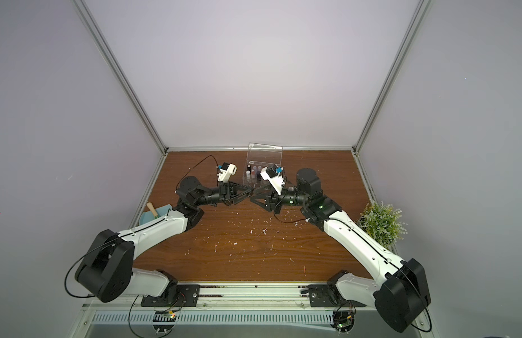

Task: Arrange the lipsticks in the organizer
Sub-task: Pick up the lipstick at the center of the board.

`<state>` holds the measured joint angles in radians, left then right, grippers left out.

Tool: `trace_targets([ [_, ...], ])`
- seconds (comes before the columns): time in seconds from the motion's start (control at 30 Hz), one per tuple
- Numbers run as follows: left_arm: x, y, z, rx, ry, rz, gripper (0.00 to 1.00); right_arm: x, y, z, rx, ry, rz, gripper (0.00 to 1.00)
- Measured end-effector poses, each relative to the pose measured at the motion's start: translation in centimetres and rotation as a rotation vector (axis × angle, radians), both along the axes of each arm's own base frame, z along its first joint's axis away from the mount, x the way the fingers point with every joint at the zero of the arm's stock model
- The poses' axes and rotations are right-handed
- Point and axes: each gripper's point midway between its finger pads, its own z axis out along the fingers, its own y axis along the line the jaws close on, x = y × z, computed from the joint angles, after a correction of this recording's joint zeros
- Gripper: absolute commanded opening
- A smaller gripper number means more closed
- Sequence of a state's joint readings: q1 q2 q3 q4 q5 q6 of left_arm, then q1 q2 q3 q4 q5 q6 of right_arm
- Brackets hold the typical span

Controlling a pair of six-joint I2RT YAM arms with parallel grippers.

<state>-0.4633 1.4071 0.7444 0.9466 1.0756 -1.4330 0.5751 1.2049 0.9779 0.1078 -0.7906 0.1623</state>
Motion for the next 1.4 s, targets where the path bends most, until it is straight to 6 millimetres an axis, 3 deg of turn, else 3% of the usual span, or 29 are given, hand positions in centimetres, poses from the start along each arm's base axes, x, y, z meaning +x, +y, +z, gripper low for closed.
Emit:
trace_targets([
  [0.17,-0.1,0.0,-0.1,0.002,0.008,-0.002,0.47,0.4,0.2,-0.4,-0.008,0.005,-0.012,0.4],
  [0.4,-0.9,-0.3,-0.2,0.004,0.01,-0.032,0.47,0.5,1.1,0.0,-0.01,-0.003,0.001,0.46],
  [0.67,-1.0,-0.2,0.1,0.0,0.02,-0.034,0.48,0.7,1.1,-0.1,-0.022,-0.014,-0.003,0.26],
  [0.77,-1.0,-0.2,0.1,-0.001,0.034,-0.035,0.49,0.8,1.1,-0.1,-0.026,-0.034,-0.008,0.23],
  [0.9,-1.0,-0.2,0.1,-0.002,0.034,-0.034,0.6,0.9,1.1,-0.1,-0.027,-0.032,-0.013,0.2],
  [1.07,-1.3,-0.2,0.1,0.002,0.018,-0.047,0.85,1.0,1.1,0.1,-0.019,-0.028,-0.019,0.19],
  [1.13,-1.3,-0.2,0.0,0.003,0.013,-0.05,1.0,1.0,1.1,0.1,-0.018,-0.029,-0.021,0.19],
  [1.3,-0.5,0.7,-0.2,0.01,-0.003,-0.007,1.0,1.6,0.9,0.0,-0.027,-0.033,-0.055,0.18],
  [1.4,1.4,2.1,-1.1,0.082,-0.022,0.101,1.0,2.4,0.8,-0.3,-0.042,-0.036,-0.098,0.18],
])
